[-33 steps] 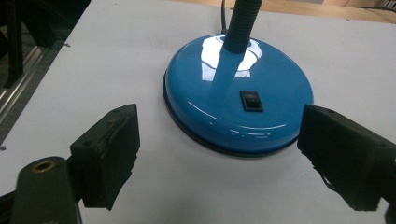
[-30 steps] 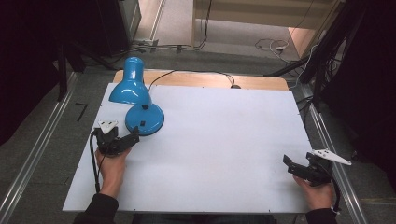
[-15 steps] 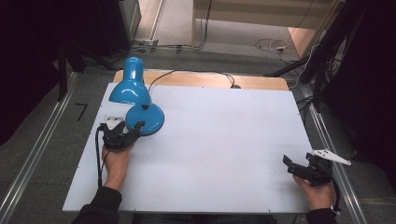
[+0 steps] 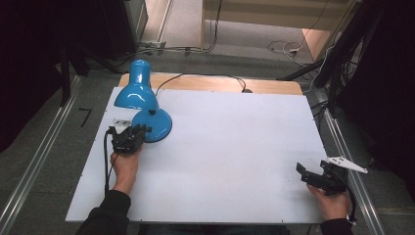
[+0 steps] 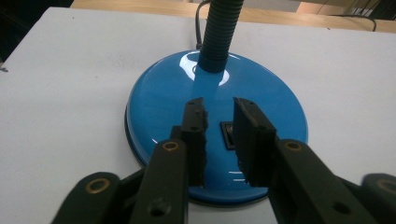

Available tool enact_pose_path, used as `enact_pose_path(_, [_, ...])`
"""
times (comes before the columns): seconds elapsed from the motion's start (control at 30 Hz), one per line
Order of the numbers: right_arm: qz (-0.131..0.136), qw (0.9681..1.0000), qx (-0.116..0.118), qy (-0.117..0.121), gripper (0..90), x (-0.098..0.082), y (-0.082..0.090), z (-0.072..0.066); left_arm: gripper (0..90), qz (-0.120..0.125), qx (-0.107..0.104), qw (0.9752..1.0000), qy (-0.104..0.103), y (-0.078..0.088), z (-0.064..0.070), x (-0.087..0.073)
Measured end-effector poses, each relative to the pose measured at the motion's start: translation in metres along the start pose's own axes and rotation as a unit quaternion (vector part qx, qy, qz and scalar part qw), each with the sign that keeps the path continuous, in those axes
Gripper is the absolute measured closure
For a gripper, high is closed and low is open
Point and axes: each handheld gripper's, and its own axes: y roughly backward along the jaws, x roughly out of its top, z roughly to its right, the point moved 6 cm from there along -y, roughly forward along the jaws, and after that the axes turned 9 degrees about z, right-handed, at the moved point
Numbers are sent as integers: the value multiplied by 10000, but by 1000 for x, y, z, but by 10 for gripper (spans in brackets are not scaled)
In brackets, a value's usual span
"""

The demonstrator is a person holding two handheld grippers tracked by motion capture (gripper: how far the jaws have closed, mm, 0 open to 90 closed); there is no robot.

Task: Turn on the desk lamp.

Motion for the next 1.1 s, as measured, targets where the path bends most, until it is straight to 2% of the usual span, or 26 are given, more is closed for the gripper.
enact_pose_path(0.03, [1, 10000, -1, -7, 44, 0, 0, 0, 791, -6, -15, 10000, -62, -1, 1, 1])
enact_pose_path(0.07, [-1, 10000, -3, -12, 44, 0, 0, 0, 849, 42, -24, 10000, -36, -1, 2, 3])
enact_pose_path(0.17, [-1, 10000, -10, -22, 44, 0, 0, 0, 900, 43, 22, 10000, -80, -4, 4, 5])
enact_pose_path(0.33, [4, 10000, 1, -14, 44, 0, 0, 1, 900, -62, -102, 9999, -20, -11, 6, 3])
enact_pose_path(0.43, [-15, 10000, 5, -17, 44, 0, 0, 1, 900, -147, -128, 9998, -102, -14, 8, 2])
enact_pose_path(0.6, [-24, 10000, 8, -30, 44, -1, 0, 1, 900, -171, -232, 9996, -77, -15, 12, 2])
enact_pose_path(0.73, [-13, 10000, 7, -33, 44, 0, 0, 1, 900, -248, -197, 9995, -77, -16, 12, 0])
enact_pose_path(1.1, [-12, 10000, 6, -38, 44, 0, 0, 1, 900, -268, -217, 9994, -17, -16, 10, 0])
